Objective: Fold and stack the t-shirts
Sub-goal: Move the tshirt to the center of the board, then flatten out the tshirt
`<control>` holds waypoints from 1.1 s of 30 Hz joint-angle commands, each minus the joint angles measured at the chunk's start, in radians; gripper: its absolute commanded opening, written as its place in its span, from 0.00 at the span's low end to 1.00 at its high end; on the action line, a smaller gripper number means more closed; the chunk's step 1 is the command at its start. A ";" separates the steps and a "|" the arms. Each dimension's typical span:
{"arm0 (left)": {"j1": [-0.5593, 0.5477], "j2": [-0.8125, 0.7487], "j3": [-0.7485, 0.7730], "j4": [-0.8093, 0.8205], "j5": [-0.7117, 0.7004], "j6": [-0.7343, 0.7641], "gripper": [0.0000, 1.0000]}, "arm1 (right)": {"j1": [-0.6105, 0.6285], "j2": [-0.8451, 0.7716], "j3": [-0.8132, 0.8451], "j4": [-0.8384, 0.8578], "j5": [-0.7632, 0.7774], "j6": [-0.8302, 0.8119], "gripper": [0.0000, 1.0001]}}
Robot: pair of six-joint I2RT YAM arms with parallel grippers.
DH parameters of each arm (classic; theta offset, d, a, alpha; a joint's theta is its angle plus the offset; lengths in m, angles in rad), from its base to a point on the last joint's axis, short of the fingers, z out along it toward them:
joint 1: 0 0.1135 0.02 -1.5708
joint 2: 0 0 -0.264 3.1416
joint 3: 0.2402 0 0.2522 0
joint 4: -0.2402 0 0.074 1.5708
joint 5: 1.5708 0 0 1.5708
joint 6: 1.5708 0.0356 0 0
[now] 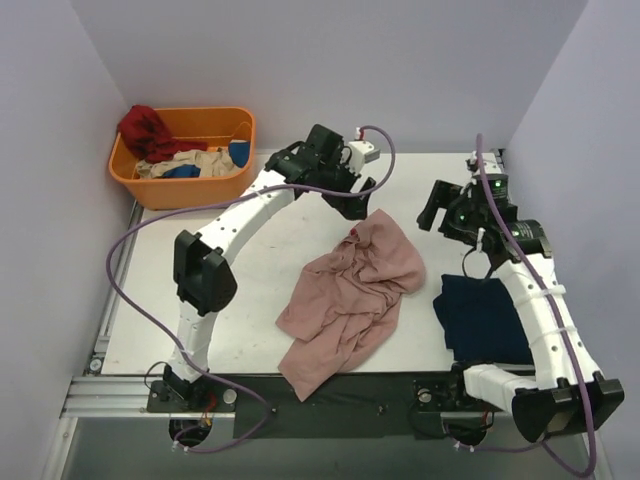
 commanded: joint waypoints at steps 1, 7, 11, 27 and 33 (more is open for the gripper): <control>0.079 -0.104 0.042 0.021 -0.041 -0.017 0.95 | 0.164 0.026 -0.021 -0.115 0.102 -0.024 0.82; 0.201 -0.261 -0.284 -0.046 -0.159 0.102 0.70 | 0.342 0.217 0.015 -0.136 0.207 -0.062 0.85; 0.140 -0.301 -0.585 -0.014 -0.265 0.133 0.52 | 0.212 0.294 0.007 -0.124 0.138 -0.085 0.81; 0.007 -0.157 -0.853 0.338 -0.317 -0.037 0.56 | 0.083 0.781 -0.011 0.008 0.107 -0.119 0.72; 0.007 -0.120 -0.885 0.379 -0.253 -0.057 0.06 | 0.080 0.805 0.015 0.048 0.030 -0.095 0.08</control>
